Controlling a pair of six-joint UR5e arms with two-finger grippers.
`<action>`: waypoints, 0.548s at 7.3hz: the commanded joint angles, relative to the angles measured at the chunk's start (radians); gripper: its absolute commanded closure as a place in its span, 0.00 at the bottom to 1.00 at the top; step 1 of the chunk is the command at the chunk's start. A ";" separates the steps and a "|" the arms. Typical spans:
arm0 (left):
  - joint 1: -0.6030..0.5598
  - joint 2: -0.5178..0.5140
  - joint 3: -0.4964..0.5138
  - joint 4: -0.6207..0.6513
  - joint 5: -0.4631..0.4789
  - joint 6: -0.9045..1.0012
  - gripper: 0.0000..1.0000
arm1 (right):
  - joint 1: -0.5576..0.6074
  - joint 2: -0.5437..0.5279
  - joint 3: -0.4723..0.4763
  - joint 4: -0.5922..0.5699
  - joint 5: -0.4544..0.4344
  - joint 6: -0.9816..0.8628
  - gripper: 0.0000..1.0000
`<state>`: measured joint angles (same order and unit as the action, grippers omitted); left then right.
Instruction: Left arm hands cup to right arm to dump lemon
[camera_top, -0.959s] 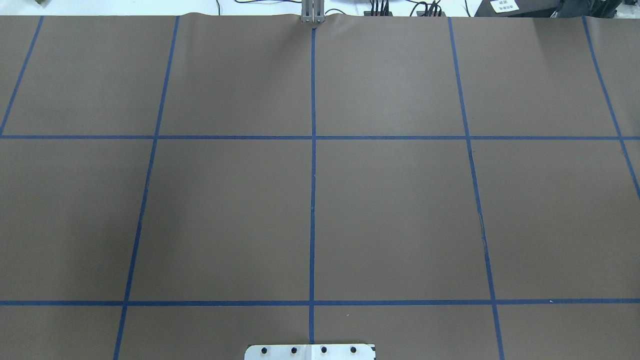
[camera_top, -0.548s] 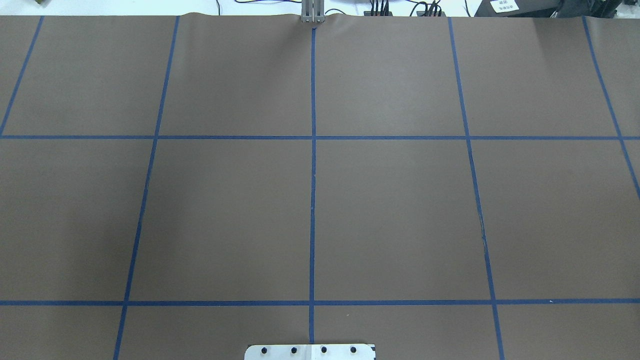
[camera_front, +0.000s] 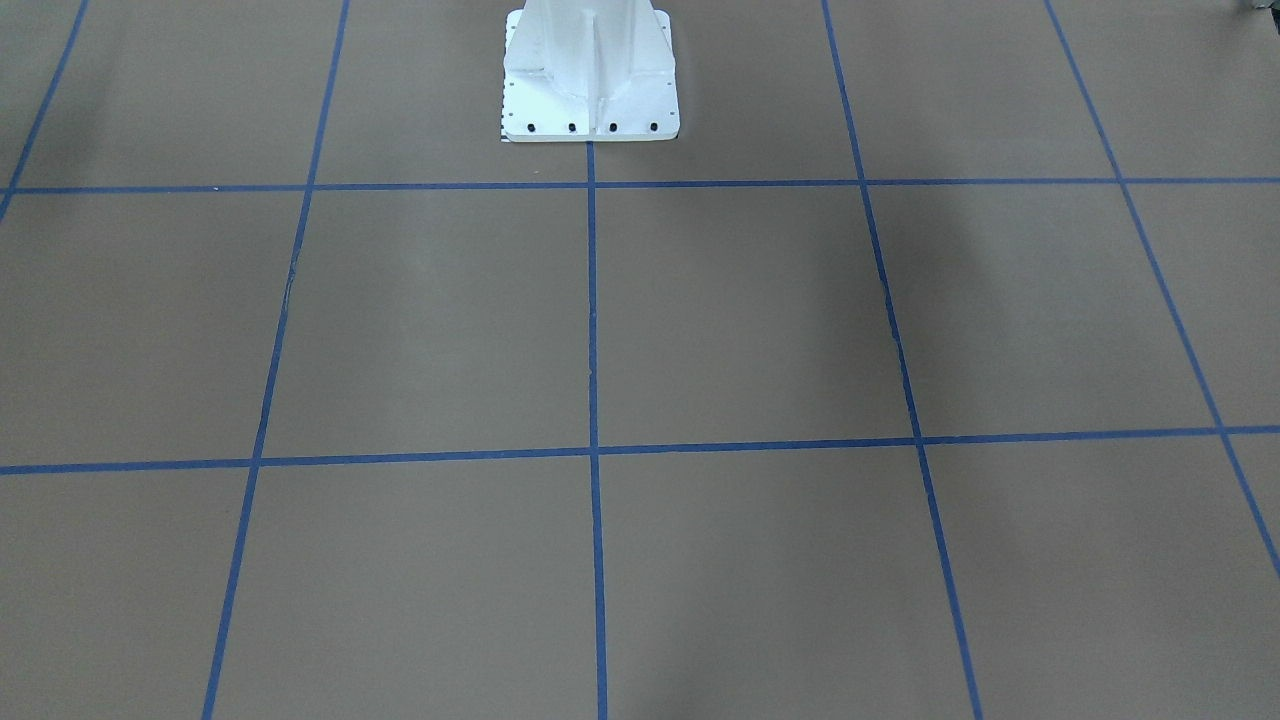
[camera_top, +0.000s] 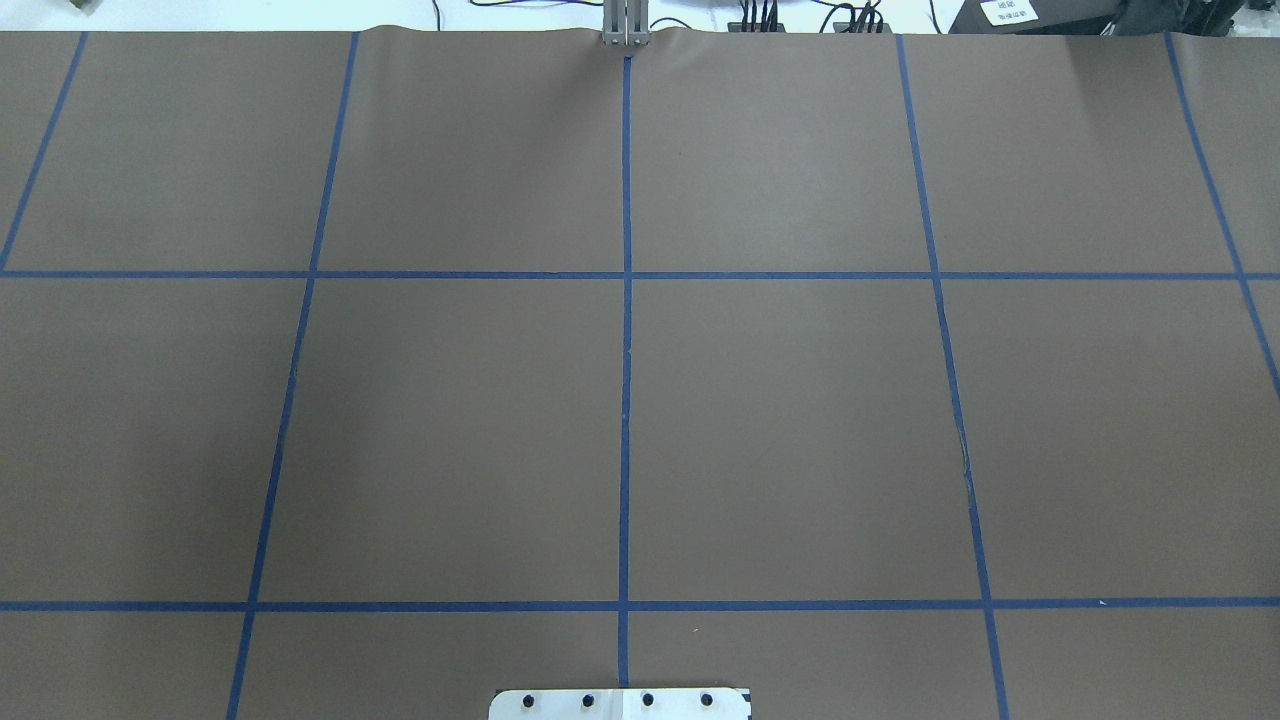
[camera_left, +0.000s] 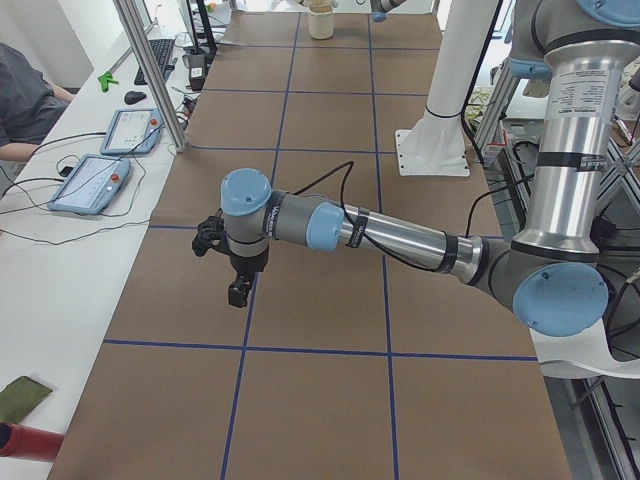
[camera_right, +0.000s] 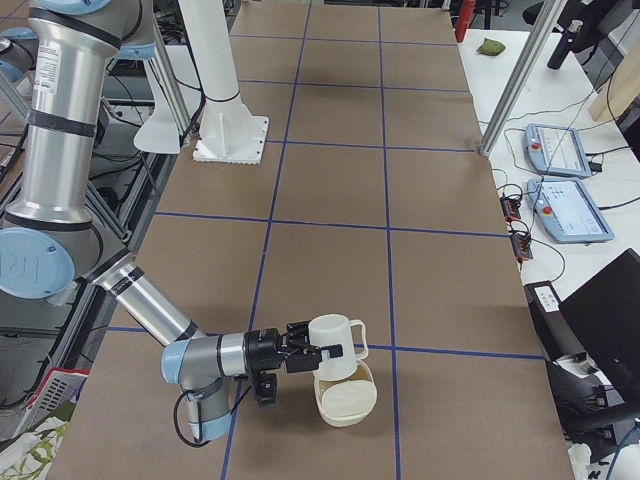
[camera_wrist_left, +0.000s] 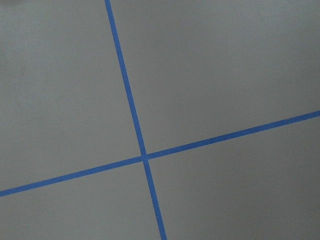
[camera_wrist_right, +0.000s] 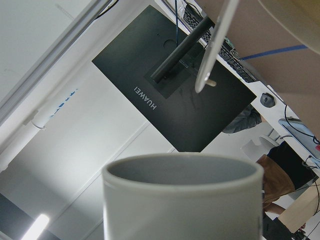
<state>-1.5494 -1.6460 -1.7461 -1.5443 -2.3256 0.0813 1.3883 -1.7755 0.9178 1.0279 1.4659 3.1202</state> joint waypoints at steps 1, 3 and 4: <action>0.002 0.000 0.000 0.000 0.000 -0.002 0.00 | 0.000 0.013 0.001 -0.005 0.001 -0.014 1.00; 0.002 0.000 0.002 0.000 0.000 -0.002 0.00 | 0.000 0.024 0.021 -0.009 0.008 -0.136 1.00; 0.000 0.000 0.002 0.000 0.000 -0.002 0.00 | 0.000 0.027 0.047 -0.031 0.022 -0.235 1.00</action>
<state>-1.5486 -1.6460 -1.7447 -1.5447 -2.3255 0.0798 1.3883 -1.7537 0.9395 1.0157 1.4755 2.9953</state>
